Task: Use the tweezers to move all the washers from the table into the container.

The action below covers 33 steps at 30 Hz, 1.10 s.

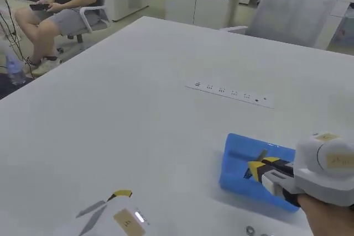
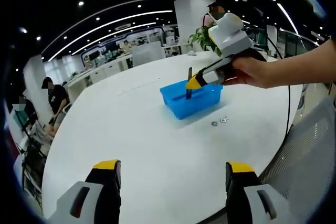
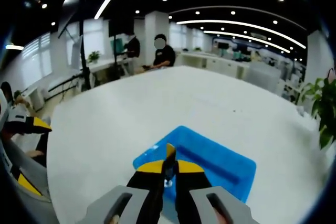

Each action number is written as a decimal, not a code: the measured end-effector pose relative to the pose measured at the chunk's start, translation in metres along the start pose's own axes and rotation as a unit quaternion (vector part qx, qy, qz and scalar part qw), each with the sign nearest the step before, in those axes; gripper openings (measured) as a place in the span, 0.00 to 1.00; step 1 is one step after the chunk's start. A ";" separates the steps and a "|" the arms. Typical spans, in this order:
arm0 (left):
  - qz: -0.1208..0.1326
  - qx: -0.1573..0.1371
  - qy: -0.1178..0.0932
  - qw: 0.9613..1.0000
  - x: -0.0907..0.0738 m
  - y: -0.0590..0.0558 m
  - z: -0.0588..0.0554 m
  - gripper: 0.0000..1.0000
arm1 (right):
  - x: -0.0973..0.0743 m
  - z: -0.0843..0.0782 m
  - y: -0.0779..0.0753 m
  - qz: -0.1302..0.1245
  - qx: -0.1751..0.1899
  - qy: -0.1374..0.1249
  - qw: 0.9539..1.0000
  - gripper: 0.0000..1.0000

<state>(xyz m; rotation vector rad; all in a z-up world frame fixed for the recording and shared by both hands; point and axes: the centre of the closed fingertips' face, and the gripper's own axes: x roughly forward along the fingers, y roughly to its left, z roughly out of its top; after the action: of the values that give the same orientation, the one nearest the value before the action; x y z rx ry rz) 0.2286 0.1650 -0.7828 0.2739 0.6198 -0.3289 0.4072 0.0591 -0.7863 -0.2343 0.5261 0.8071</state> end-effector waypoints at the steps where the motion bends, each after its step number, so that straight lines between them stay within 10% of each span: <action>1: 0.000 0.001 -0.001 1.000 0.000 0.000 0.000 0.83 | -0.003 0.003 0.000 -0.001 0.002 -0.003 1.000 0.03; 16: 0.001 -0.003 -0.010 1.000 -0.002 0.001 0.003 0.83 | -0.056 0.028 0.022 0.004 0.024 -0.057 0.998 0.03; 33: -0.012 -0.027 -0.028 0.999 -0.010 0.001 0.014 0.88 | -0.070 -0.027 0.039 0.010 0.042 -0.003 0.999 0.03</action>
<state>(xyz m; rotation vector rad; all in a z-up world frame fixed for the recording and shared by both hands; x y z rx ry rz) 0.2285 0.1630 -0.7657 0.2040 0.5771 -0.3419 0.3287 0.0311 -0.7726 -0.1489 0.5559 0.8021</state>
